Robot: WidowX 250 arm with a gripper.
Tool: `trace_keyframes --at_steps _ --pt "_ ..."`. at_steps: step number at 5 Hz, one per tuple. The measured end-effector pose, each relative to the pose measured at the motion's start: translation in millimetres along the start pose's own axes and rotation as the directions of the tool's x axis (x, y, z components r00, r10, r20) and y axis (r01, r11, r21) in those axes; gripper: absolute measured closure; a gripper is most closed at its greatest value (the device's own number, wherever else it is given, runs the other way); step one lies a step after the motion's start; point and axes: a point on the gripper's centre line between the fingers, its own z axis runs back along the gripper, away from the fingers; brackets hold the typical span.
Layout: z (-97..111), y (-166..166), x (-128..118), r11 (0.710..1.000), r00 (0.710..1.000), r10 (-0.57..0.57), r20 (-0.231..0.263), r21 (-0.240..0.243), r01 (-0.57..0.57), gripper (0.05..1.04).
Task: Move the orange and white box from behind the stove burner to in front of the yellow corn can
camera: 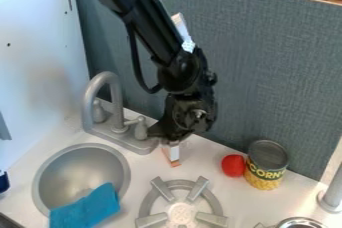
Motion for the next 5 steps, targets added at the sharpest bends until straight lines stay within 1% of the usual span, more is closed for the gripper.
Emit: trace_keyframes --at_steps 1,2,3,4,5 --pt "0.1 -0.4 -1.2 1.000 1.000 0.012 -0.020 0.018 -0.011 0.706" --pt "-1.1 4.6 -1.1 1.000 1.000 -0.020 0.010 0.010 0.020 0.706" --pt "7.6 13.5 -2.7 0.997 0.996 -0.077 0.041 -0.016 0.078 0.706" --pt "32.9 4.0 -7.0 0.982 0.984 -0.154 0.084 -0.097 0.162 0.706" --pt "52.0 -3.5 -13.5 0.951 0.967 -0.240 0.081 -0.181 0.251 0.706"
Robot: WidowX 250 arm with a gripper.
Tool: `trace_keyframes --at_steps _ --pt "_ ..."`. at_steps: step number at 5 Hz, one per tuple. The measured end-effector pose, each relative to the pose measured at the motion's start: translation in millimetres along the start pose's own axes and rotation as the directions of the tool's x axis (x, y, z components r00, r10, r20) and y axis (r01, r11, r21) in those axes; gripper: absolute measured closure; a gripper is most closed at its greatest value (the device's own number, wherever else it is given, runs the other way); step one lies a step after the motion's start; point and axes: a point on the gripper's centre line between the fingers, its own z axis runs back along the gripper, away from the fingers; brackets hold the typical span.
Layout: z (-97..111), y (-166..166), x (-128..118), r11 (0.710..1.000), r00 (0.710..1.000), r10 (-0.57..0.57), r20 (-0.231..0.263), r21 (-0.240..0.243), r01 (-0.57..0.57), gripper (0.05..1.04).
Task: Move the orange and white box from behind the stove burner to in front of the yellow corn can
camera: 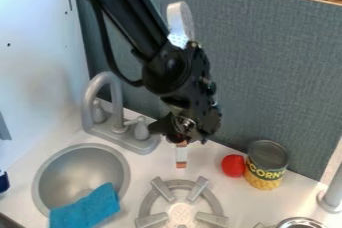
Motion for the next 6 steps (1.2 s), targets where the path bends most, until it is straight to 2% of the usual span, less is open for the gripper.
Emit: trace_keyframes --at_steps 1,2,3,4,5,6 --pt "12.9 -12.5 -2.8 0.988 0.989 -0.111 -0.095 -0.116 0.100 0.706" --pt "20.3 -10.1 2.6 0.975 0.978 -0.174 -0.119 -0.158 0.154 0.706" --pt "38.3 -17.1 1.5 0.929 0.949 -0.298 -0.098 -0.259 0.265 0.706" --pt "55.3 -19.0 1.9 0.887 0.930 -0.364 -0.053 -0.324 0.328 0.706" --pt "61.0 -21.8 -0.9 0.867 0.923 -0.382 -0.032 -0.359 0.346 0.706" --pt "68.8 -39.6 -4.5 0.798 0.896 -0.443 0.038 -0.440 0.413 0.706"
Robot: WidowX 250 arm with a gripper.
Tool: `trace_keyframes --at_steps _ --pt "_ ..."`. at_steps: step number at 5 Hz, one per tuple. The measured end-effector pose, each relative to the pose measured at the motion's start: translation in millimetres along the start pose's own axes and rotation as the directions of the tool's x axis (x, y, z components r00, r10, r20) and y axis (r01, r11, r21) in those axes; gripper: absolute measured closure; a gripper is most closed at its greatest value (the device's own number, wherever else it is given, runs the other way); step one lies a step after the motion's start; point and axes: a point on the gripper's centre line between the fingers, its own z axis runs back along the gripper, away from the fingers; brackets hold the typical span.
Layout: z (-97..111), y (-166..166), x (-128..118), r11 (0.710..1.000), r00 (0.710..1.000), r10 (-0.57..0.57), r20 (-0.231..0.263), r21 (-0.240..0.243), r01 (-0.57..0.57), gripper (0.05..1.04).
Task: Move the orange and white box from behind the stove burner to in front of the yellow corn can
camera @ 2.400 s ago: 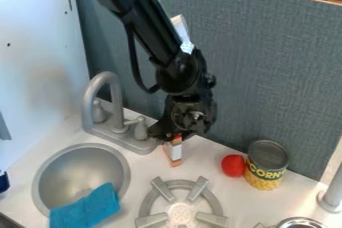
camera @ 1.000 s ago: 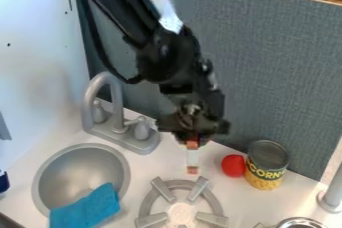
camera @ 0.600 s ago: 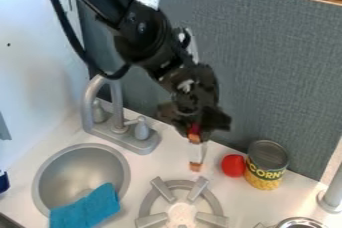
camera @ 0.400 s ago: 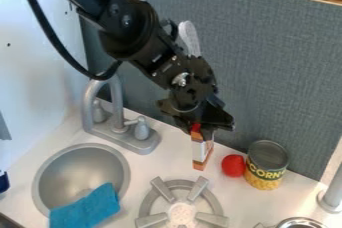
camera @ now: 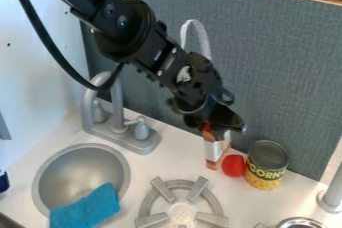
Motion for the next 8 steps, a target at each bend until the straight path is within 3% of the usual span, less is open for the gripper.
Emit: trace_keyframes --at_steps 1,2,3,6,7,8 --pt "0.4 -9.1 8.7 0.980 0.978 0.187 0.097 -0.082 -0.180 0.706" --pt "-2.0 -17.7 -10.1 0.993 0.998 -0.044 0.047 -0.104 0.049 0.706" --pt "-3.0 -34.6 -16.5 0.978 0.984 -0.165 0.071 -0.118 0.173 0.706" --pt "-8.1 -32.6 -20.2 0.982 0.986 -0.153 0.064 -0.099 0.159 0.706" --pt "-19.3 -28.4 -30.2 0.983 0.985 -0.168 0.034 -0.075 0.170 0.707" --pt "-32.2 -39.6 -38.9 0.977 0.980 -0.197 0.015 -0.079 0.197 0.706"
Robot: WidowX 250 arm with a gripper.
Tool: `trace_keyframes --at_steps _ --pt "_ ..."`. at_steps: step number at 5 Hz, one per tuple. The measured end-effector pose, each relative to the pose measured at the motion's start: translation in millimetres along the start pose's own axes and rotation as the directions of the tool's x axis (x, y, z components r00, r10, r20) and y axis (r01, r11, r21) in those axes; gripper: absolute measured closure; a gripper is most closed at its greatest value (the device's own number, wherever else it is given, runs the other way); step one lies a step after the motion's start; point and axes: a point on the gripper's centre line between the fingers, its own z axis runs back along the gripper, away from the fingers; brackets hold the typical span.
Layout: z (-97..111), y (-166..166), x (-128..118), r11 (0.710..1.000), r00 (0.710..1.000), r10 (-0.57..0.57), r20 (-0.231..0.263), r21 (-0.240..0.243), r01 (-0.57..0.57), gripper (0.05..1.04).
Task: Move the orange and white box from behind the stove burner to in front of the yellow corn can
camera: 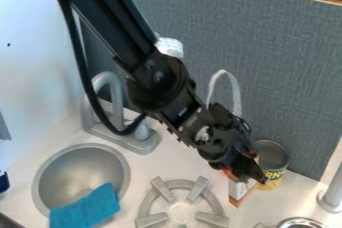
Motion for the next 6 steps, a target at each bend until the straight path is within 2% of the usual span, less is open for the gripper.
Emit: trace_keyframes --at_steps 6 --pt "-41.5 -21.6 -8.6 0.999 1.000 -0.022 -0.013 0.033 0.022 0.706"
